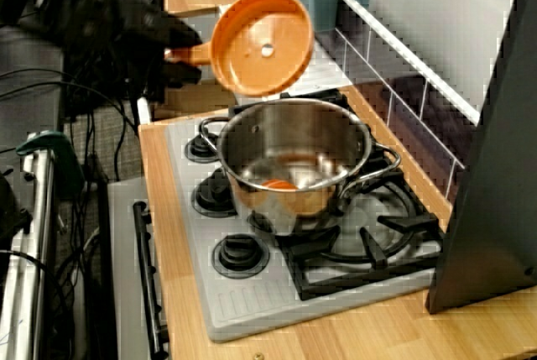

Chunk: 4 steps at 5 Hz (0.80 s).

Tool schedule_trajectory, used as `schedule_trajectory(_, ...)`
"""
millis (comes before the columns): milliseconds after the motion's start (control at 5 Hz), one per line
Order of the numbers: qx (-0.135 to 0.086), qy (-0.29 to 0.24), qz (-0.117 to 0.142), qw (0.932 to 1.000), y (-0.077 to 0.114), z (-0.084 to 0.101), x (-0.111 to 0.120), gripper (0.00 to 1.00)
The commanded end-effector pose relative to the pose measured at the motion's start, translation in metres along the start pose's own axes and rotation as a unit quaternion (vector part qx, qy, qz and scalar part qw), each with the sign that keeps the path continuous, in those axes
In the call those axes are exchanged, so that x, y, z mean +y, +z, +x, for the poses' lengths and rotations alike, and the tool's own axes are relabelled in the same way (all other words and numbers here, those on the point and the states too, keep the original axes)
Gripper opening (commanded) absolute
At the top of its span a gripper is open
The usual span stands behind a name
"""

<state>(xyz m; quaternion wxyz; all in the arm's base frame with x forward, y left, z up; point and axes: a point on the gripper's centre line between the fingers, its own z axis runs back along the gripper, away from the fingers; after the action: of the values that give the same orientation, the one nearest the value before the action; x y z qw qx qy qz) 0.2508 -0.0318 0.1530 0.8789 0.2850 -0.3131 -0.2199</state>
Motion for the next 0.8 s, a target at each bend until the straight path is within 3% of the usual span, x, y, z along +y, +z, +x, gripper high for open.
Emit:
schedule_trajectory(0,0.029,0.043,-0.072,0.9960,-0.006,0.021,0.026,0.00)
schedule_trajectory(200,0.065,0.055,-0.161,0.9833,-0.012,0.032,0.043,0.00)
schedule_trajectory(400,0.084,0.070,-0.216,0.9702,-0.017,0.044,0.063,0.00)
schedule_trajectory(600,0.087,0.075,-0.239,0.9642,-0.017,0.051,0.076,0.00)
